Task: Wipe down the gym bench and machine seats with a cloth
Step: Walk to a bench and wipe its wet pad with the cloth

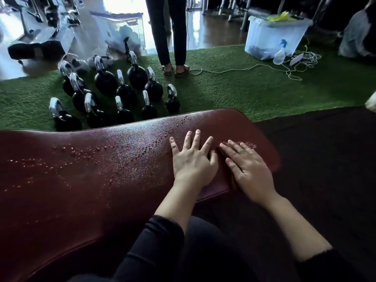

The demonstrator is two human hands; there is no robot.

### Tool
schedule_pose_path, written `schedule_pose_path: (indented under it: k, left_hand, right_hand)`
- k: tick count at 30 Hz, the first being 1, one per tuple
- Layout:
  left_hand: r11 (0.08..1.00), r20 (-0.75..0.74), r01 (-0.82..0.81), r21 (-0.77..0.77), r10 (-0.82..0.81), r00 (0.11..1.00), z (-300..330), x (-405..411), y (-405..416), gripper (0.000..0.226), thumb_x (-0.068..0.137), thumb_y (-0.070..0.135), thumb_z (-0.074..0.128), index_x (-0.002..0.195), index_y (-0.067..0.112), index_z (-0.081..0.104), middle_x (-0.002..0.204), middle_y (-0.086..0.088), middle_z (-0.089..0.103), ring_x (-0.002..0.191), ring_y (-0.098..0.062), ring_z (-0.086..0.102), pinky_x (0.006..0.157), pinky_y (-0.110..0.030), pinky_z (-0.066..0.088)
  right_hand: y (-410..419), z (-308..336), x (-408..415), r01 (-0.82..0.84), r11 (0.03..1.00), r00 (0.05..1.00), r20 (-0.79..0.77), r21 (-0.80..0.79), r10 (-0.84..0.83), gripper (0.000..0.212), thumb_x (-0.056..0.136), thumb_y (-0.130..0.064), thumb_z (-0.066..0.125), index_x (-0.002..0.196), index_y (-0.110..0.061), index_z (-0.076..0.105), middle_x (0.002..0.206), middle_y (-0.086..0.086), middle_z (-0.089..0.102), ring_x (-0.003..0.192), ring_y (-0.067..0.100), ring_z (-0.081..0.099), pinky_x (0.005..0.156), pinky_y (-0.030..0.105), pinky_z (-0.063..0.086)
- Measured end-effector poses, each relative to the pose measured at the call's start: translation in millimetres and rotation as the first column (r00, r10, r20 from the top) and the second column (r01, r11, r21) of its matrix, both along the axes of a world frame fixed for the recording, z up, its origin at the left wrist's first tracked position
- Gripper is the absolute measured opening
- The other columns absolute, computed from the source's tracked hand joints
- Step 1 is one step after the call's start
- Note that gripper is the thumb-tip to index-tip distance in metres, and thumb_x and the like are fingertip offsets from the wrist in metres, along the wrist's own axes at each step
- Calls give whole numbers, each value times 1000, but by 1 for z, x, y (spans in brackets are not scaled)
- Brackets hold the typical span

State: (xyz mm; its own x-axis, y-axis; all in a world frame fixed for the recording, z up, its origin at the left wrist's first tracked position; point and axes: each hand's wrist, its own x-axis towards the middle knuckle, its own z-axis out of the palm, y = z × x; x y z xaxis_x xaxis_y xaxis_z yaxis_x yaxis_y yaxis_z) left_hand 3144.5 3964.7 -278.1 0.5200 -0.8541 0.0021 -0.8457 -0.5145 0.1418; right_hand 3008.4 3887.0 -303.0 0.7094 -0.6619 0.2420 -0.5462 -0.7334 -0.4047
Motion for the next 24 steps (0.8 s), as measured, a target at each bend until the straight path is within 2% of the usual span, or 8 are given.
schedule_pose_path:
  k: [3, 6, 10, 14, 17, 20, 24]
  left_hand:
    - [1000, 1, 10, 3, -10, 1000, -1, 4, -5, 54, 98, 52, 17, 152, 43, 13, 163, 5, -2, 149, -15, -7, 115, -59, -7]
    - [1000, 4, -3, -11, 3, 1000, -3, 4, -5, 54, 98, 52, 18, 151, 44, 13, 163, 6, -2, 149, -14, -7, 115, -57, -6]
    - [1000, -2, -2, -21, 2, 1000, -2, 3, -4, 54, 97, 53, 18, 151, 45, 14, 163, 7, -2, 149, -14, -6, 116, -56, -6]
    - [1000, 0, -3, -15, 3, 1000, -2, 3, -5, 54, 97, 52, 17, 151, 45, 13, 163, 7, -2, 149, -14, -6, 115, -57, -7]
    - [1000, 5, -1, -14, 1, 1000, -2, 2, -5, 54, 97, 52, 16, 151, 45, 13, 163, 6, -3, 149, -15, -6, 115, -58, -8]
    - [1000, 9, -1, -8, 1, 1000, -2, 3, -6, 54, 98, 52, 16, 151, 44, 13, 163, 6, -2, 149, -15, -6, 115, -59, -7]
    - [1000, 15, -6, -7, 6, 1000, -3, 4, -7, 53, 98, 51, 16, 151, 45, 12, 162, 7, -2, 149, -14, -6, 115, -58, -6]
  right_hand:
    - [-3, -1, 3, 28, 1000, 1000, -15, -7, -28, 54, 87, -56, 19, 136, -47, 38, 149, -13, 35, 141, 12, 25, 117, 35, 18]
    - [-14, -2, 11, 27, 1000, 999, -35, 15, -27, 44, 93, -45, 33, 136, -46, 39, 150, -12, 33, 141, 12, 24, 117, 30, 14]
    - [-69, 3, 7, 124, 972, 989, -99, 201, -106, 44, 98, -27, 39, 138, -44, 37, 154, -12, 26, 144, 12, 16, 117, 30, 7]
    - [-84, -3, -28, 233, 915, 961, 64, 331, -268, 42, 98, -18, 38, 138, -30, 44, 151, -2, 35, 143, 10, 18, 117, 27, 8]
    - [-47, -14, -34, 280, 945, 950, 96, 169, -299, 41, 97, -21, 37, 137, -25, 47, 150, 1, 35, 141, 21, 25, 116, 28, 8]
    - [-6, -13, -12, 196, 980, 979, 66, -9, -195, 50, 91, -35, 27, 136, -26, 49, 146, -1, 42, 137, 22, 31, 117, 36, 15]
    - [-5, -4, 23, 143, 990, 989, -37, 19, -142, 47, 95, -37, 27, 140, -34, 40, 150, -9, 35, 141, 15, 24, 118, 33, 13]
